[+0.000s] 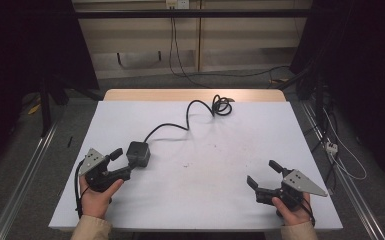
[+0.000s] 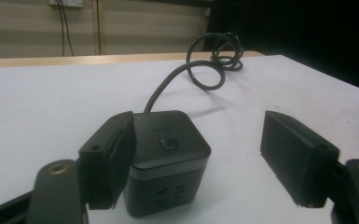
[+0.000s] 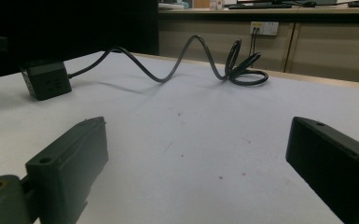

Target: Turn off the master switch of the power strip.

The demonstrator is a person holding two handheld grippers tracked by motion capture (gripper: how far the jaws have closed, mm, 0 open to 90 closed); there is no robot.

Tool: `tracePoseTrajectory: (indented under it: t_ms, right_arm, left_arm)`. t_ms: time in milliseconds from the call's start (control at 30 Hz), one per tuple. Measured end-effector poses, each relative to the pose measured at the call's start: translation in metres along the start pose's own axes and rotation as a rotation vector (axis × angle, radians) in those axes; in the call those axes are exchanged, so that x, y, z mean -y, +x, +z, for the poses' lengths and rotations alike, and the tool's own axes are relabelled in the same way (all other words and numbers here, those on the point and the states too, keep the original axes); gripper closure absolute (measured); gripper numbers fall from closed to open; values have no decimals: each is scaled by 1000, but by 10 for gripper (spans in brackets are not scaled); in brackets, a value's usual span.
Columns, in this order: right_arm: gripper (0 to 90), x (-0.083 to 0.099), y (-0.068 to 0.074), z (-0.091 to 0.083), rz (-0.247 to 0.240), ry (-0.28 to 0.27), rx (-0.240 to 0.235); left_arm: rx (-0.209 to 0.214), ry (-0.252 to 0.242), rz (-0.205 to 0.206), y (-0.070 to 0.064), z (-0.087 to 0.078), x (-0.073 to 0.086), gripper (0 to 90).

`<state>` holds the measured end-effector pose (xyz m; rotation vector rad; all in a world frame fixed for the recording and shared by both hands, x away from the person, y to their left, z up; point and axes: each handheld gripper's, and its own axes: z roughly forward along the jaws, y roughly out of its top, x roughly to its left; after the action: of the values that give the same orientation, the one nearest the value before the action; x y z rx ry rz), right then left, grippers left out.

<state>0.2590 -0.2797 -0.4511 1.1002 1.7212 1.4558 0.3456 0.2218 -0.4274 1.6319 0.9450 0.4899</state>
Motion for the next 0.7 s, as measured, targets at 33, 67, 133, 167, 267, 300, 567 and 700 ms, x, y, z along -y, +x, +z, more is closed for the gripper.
tracePoseTrajectory:
  t_ms: [33, 67, 133, 167, 267, 300, 567, 700]
  right_arm:
    - [50, 0, 0, 0, 4, -1, 0]
    - [51, 0, 0, 0, 1, -1, -1]
    - [50, -1, 0, 0, 0, -5, -2]
    - [50, -1, 0, 0, -1, -4, -3]
    - [51, -1, 0, 0, 0, -2, -5]
    - [51, -1, 0, 0, 0, -2, -5]
    - [52, 0, 0, 0, 4, -5, -3]
    - [52, -1, 0, 0, 2, -8, -4]
  left_arm:
    - [0, 0, 0, 0, 0, 0, 297]
    - [-4, 0, -1, 0, 0, -1, 310]
    - [-4, -1, 0, 1, 0, -2, 338]
    - [-6, 0, 2, 1, 1, -2, 355]
    - [-11, 6, 7, 1, 1, -3, 414]
    - [-12, 9, 14, 2, 1, -4, 414]
    - [-25, 12, 36, 4, 2, -8, 482]
    - [-22, 10, 41, 3, 3, -8, 497]
